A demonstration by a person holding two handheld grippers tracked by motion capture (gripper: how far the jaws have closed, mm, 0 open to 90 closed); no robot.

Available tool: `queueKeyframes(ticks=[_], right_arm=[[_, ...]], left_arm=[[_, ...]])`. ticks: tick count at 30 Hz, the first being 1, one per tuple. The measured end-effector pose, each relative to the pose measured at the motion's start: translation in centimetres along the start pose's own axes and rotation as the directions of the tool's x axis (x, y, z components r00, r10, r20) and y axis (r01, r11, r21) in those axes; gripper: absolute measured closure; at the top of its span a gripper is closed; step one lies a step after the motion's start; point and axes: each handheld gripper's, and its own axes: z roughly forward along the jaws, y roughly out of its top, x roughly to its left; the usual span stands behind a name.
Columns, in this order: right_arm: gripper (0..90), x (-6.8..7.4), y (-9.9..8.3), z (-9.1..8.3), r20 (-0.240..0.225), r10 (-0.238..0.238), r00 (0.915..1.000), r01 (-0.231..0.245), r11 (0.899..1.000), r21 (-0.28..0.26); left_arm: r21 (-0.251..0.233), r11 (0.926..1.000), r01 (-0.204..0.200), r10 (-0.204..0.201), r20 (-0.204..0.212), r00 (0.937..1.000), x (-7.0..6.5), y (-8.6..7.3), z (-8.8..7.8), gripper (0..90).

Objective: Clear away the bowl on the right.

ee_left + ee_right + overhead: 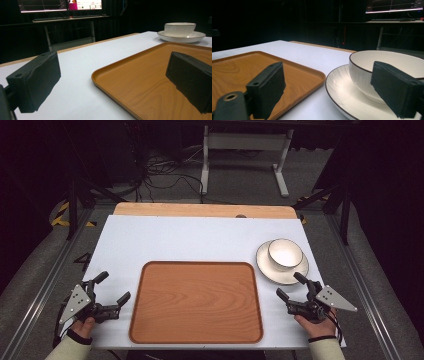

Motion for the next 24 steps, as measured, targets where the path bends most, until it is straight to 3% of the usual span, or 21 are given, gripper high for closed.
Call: queueKeyframes(ticks=[8, 24], right_arm=[[21.6, 0.0, 0.1, 0.1, -0.008, -0.007, 0.9999, 0.007, 1.0, 0.009], [17.2, 0.9, 3.7, 0.7, 0.001, -0.017, 0.9999, 0.017, 1.0, 0.0]], left_arm=[[0.0, 1.0, 0.001, -0.001, 0.0, 1.0, 0.0, 0.0, 0.0, 0.2], [0.0, 1.0, -0.001, 0.001, -0.001, 1.0, 0.0, 0.0, 0.0, 0.2]])
